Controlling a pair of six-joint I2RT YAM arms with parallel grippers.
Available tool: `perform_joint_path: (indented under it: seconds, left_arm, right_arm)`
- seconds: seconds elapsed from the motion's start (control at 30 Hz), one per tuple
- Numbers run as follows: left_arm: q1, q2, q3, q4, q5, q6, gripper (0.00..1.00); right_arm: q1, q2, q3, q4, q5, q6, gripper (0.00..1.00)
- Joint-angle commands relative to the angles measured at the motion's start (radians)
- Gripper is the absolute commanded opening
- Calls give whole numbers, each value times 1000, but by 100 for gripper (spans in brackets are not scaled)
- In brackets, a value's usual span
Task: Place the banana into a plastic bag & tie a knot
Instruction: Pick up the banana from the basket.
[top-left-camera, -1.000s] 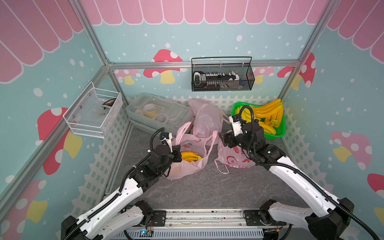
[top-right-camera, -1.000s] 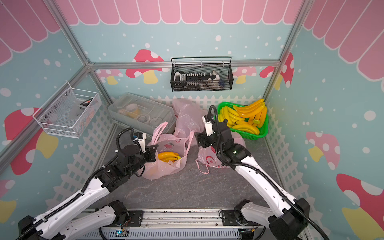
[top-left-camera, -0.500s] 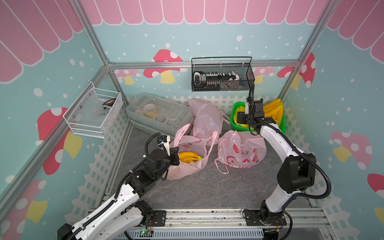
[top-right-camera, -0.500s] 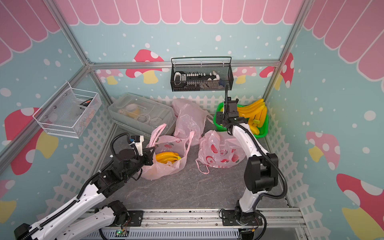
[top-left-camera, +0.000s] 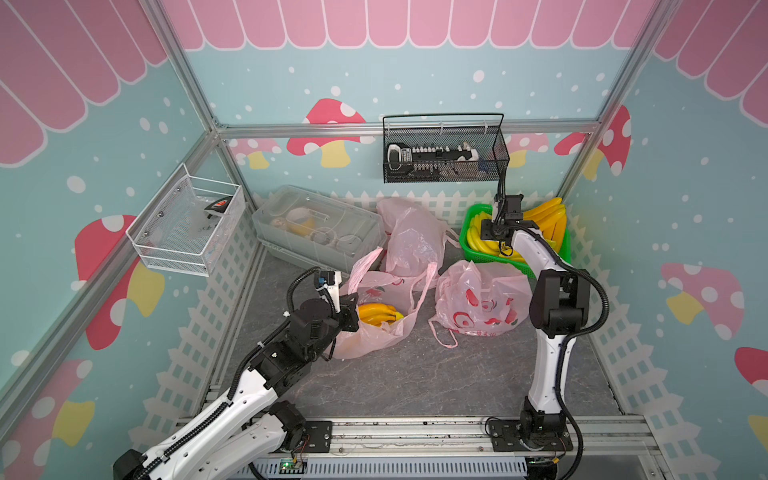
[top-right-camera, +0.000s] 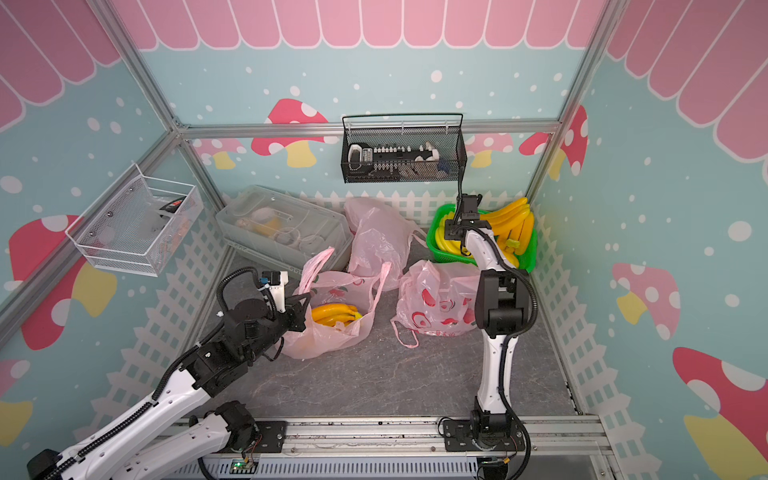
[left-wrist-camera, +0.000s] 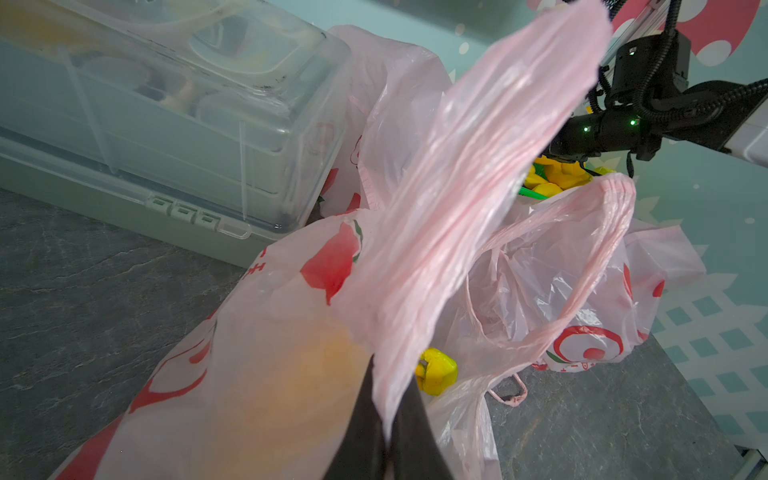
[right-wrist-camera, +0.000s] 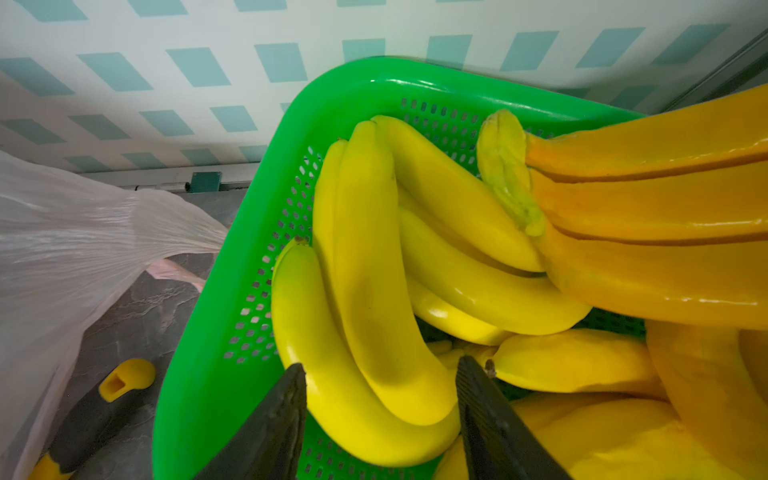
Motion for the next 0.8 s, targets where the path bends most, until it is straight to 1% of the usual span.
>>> perform_joint_path:
  seconds: [0.0,0.27,0.53,0.63,0.77]
  left_arm:
    - [5,4,-11,12,-2,12,0]
    - [4,16,-12,13,-15,15,0]
    - [5,17,-14,12,-20,10,0]
    - [4,15,-14,9,-22,11,0]
    - [4,13,-14,6,-23,12,0]
  right_arm:
    - [2,41,58,-51,5,-48,58]
    - [-3,135,141,-76,3,-85,56]
    - [-3,178,154,-79,-14,-92,53]
    - [-3,187,155,-77,-16,-94,49]
    - [-3,187,155,-76,-25,-97,40]
